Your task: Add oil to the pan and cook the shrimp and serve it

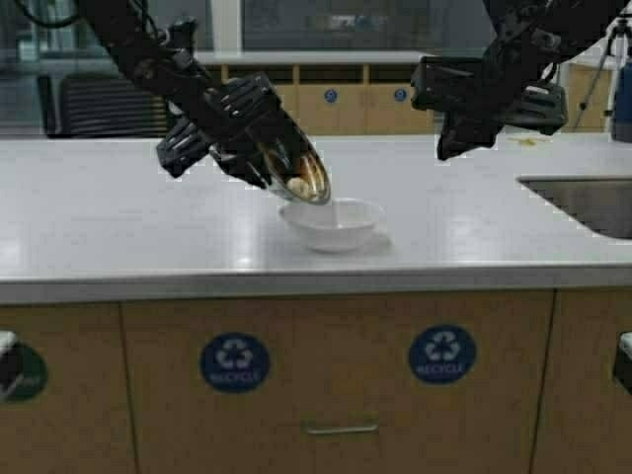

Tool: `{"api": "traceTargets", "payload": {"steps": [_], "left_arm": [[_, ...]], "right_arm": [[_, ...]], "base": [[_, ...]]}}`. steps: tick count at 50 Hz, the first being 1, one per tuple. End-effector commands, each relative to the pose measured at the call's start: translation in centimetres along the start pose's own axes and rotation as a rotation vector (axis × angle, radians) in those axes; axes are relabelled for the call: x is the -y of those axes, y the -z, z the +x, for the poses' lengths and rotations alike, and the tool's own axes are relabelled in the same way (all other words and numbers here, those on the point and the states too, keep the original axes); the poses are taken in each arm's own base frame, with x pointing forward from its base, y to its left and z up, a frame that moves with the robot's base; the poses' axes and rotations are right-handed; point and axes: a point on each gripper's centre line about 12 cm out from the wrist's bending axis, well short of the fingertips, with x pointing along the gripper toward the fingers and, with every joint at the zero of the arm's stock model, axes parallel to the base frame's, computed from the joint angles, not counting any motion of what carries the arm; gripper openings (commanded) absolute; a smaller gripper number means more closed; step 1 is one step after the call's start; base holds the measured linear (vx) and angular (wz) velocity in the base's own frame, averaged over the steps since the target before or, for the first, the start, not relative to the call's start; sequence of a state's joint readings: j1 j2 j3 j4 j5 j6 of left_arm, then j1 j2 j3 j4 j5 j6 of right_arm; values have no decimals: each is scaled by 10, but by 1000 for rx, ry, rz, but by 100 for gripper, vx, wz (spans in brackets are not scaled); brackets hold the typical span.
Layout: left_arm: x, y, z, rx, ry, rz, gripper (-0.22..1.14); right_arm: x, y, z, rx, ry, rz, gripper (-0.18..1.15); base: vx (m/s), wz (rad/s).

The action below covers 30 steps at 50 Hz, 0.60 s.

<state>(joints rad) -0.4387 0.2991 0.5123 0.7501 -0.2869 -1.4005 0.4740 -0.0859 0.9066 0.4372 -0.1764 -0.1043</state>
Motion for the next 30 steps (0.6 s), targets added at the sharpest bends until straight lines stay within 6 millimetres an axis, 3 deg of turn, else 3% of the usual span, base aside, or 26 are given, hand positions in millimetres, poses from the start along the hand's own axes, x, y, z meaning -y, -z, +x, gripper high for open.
{"api": "traceTargets", "payload": {"steps": [1,30], "left_arm": [[36,-25,3,64,58,143,4],[44,-44,12,70,-89,443,4]], "right_arm": [[-3,-10,-5,42,-9,5,7],[-3,-12,-4,56,-8,5,7]], "base": [[0,0],[0,0]]}}
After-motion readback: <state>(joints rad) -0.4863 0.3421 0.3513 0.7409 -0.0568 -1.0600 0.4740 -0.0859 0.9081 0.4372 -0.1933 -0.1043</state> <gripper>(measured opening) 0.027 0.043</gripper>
